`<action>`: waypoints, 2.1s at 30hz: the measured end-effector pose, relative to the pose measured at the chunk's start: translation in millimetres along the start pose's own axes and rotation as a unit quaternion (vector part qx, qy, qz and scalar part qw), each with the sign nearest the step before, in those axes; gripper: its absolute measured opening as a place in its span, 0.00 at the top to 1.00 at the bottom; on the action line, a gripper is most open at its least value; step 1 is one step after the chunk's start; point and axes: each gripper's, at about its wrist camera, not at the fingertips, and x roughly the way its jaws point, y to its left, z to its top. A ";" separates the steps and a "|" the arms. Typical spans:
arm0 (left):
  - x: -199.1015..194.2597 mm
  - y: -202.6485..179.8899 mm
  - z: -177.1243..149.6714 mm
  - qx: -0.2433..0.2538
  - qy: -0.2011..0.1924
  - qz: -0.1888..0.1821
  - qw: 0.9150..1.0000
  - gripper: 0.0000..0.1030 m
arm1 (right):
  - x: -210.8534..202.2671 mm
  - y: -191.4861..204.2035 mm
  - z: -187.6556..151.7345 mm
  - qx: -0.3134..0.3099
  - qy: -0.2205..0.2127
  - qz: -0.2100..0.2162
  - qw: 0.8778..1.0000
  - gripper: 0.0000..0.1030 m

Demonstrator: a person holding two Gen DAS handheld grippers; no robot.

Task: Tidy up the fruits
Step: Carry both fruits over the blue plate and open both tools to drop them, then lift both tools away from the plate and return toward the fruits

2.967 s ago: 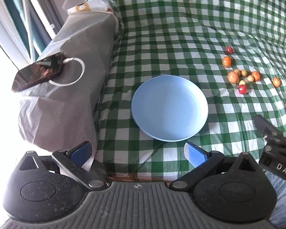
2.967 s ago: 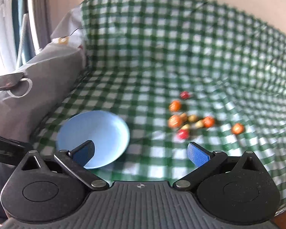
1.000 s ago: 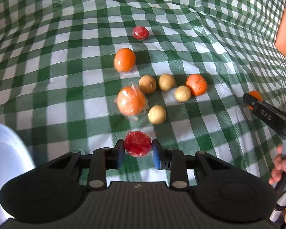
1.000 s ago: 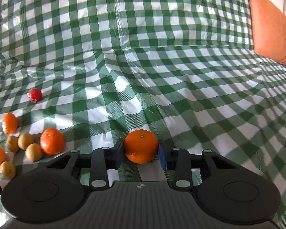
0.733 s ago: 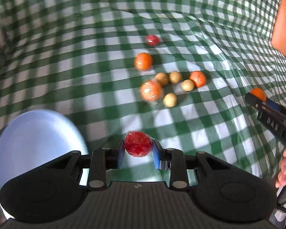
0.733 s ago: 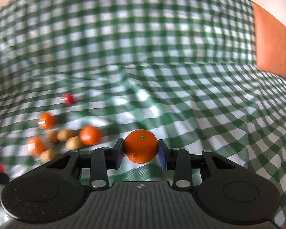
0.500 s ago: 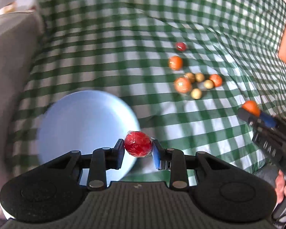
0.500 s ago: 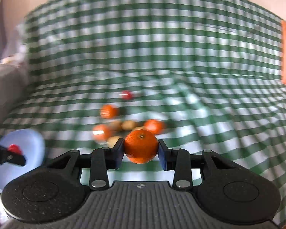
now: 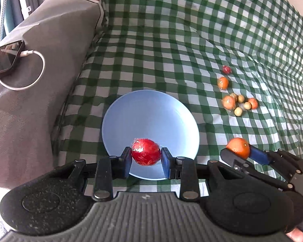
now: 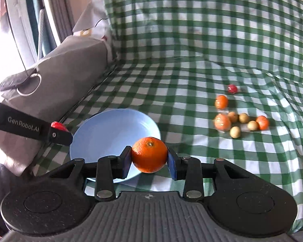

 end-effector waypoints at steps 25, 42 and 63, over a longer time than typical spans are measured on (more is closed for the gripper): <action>101.1 16.7 33.4 0.025 0.056 0.033 0.998 0.66 | 101.3 24.2 5.7 -0.038 0.076 -0.010 0.996 0.63; 28.6 37.7 -5.7 -0.011 0.046 0.061 0.997 0.00 | 36.6 24.6 16.1 -0.012 0.091 0.008 0.996 0.14; -41.4 8.6 -51.7 0.028 -0.015 0.086 0.996 0.00 | -66.8 44.0 -8.2 0.016 0.011 -0.027 0.999 0.03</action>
